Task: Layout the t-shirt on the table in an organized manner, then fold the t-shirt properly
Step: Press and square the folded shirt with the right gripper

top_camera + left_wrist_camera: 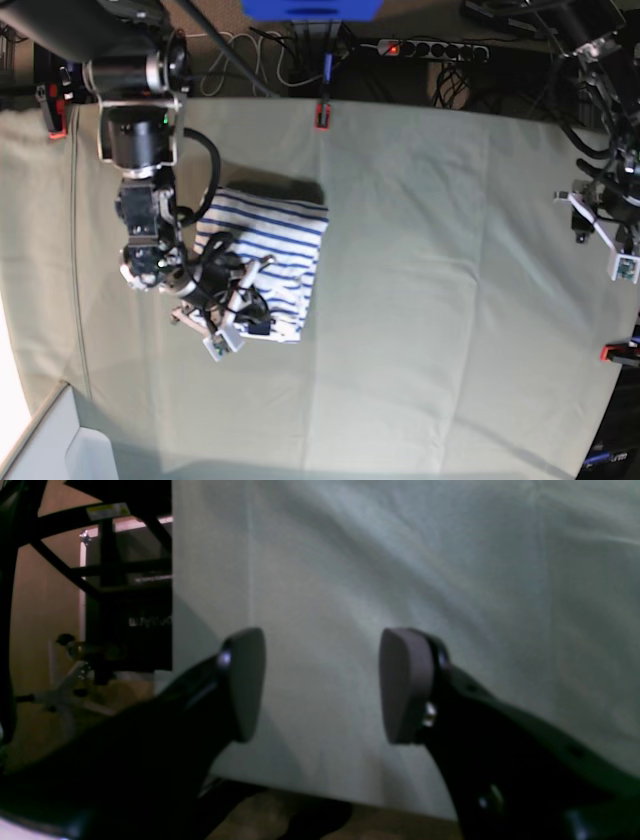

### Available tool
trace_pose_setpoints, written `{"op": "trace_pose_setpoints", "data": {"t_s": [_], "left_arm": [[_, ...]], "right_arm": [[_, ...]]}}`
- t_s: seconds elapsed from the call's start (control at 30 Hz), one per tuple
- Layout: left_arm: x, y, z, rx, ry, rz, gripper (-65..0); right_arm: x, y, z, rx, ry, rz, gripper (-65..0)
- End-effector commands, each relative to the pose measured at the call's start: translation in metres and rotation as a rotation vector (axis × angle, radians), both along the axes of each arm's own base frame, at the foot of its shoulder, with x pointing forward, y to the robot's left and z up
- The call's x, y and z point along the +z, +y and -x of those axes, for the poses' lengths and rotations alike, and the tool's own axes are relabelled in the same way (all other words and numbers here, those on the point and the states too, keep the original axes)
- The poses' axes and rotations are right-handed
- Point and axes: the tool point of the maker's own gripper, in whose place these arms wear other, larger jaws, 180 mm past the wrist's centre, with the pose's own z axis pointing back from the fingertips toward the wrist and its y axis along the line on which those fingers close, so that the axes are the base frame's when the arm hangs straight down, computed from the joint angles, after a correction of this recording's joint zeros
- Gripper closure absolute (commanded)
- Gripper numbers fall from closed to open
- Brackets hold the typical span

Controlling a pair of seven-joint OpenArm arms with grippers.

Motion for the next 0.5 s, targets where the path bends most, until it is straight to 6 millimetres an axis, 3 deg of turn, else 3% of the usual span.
{"op": "trace_pose_setpoints", "data": {"t_s": [0.0,0.17,0.3,0.4,0.47], "left_arm": [[0.015,0.006,-0.006,0.001,-0.044,-0.024,-35.4],[0.016,0.009,-0.006,0.003,-0.041,-0.032,-35.4],[0.015,0.008,-0.006,-0.002,-0.038,-0.032,-35.4],[0.013,0.007,-0.006,-0.001,-0.035,-0.024,-35.4],[0.012,0.006,-0.007,0.000,-0.037,-0.017,-35.4]], "right_arm": [[0.022,0.000,-0.019,-0.011,-0.066,-0.027,-4.4],[0.035,-0.008,-0.038,-0.073,-0.105,-0.016,-4.5],[0.058,-0.010,-0.053,-0.136,-0.201,-0.035,-4.5],[0.066,-0.019,-0.044,-0.166,-0.242,-0.006,-4.5],[0.074,-0.025,-0.028,-0.172,-0.274,0.020,-4.5]]}}
